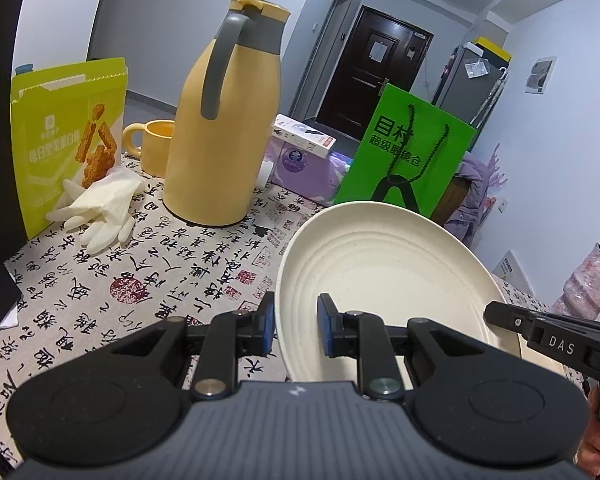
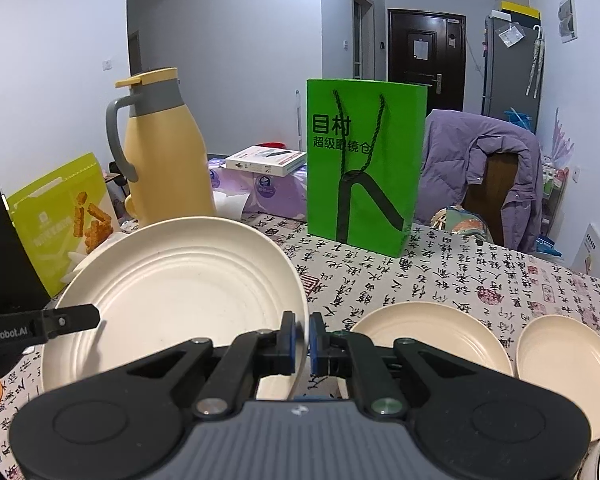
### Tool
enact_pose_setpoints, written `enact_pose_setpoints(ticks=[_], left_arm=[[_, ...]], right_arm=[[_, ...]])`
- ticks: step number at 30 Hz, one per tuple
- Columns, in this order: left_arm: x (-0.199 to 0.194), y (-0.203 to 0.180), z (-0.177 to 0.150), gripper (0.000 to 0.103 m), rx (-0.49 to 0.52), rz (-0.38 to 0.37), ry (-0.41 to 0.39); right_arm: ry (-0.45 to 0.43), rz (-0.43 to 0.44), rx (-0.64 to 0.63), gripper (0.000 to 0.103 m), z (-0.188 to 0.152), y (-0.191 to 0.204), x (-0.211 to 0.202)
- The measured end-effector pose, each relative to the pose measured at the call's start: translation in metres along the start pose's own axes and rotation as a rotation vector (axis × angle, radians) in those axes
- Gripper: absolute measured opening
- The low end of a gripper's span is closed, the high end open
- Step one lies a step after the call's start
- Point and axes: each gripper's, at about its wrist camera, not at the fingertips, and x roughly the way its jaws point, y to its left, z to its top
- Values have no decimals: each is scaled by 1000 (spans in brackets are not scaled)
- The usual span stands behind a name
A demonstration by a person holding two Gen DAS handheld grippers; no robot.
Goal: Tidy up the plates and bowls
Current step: 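Lift the cream plate off the table with both grippers, tilting it upright, then carry the held cream plate back away from the bowls with both grippers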
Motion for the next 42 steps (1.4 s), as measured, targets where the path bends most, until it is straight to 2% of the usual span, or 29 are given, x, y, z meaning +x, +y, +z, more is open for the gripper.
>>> enact_pose_setpoints(ticks=[16, 42], left_arm=[[-36, -22, -15, 22, 49, -9, -10], [-71, -50, -40, 22, 110, -24, 3]], right_arm=[[-9, -35, 30, 7, -21, -4, -46], [-19, -68, 82, 7, -55, -16, -99]])
